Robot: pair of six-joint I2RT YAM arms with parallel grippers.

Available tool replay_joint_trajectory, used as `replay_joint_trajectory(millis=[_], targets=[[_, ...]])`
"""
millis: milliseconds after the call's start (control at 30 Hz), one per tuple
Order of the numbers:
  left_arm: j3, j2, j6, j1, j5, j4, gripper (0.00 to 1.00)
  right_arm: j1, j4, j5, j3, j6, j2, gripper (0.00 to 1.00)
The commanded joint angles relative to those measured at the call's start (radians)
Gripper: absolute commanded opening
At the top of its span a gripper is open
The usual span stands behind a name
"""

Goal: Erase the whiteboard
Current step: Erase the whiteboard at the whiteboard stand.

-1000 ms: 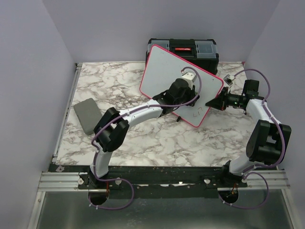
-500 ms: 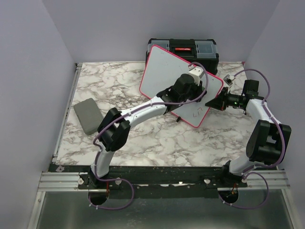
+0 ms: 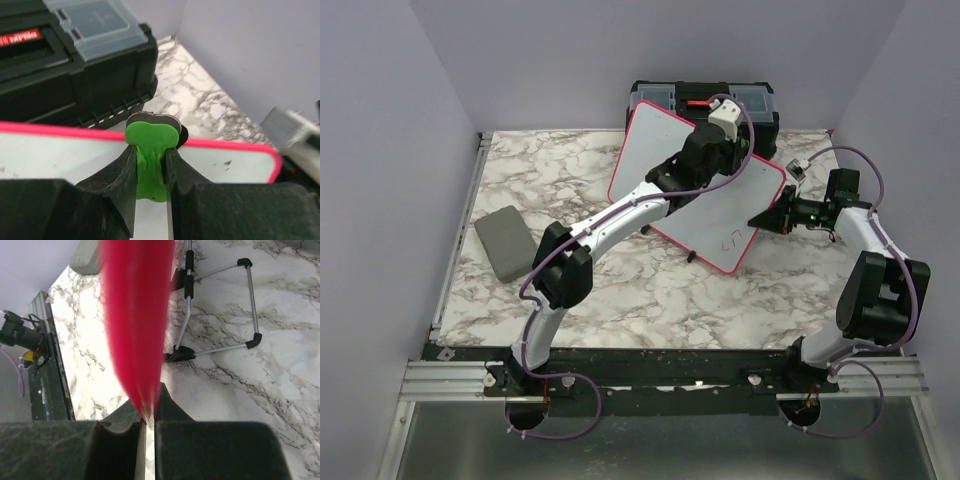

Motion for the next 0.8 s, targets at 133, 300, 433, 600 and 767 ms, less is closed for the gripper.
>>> replay_joint_trajectory(millis=[133,300,433,600,767], targets=[[-0.108,-0.003,0.000,0.000,0.027,-0.053,0.00,0.013,-0.021,-0.110,0.012,-0.019,-0.006,0.01],[-0.085,0.016,0.008,-0.040,0.060,-0.048,0.00,0.015,-0.019,-0.106,0.012,-0.016,-0.007,0.01],[-0.094,0.011,0.005,-0.082,0.063,-0.015,0.00,0.017,-0.018,-0.105,0.013,-0.016,-0.003,0.01],[-0.156,0.000,0.009,-0.145,0.039,0.028,0.00,0.017,-0.018,-0.106,0.012,-0.016,-0.003,0.01],[-0.249,-0.030,-0.003,-0.120,-0.028,0.042,0.00,0.017,-0.018,-0.109,0.012,-0.016,-0.011,0.01]])
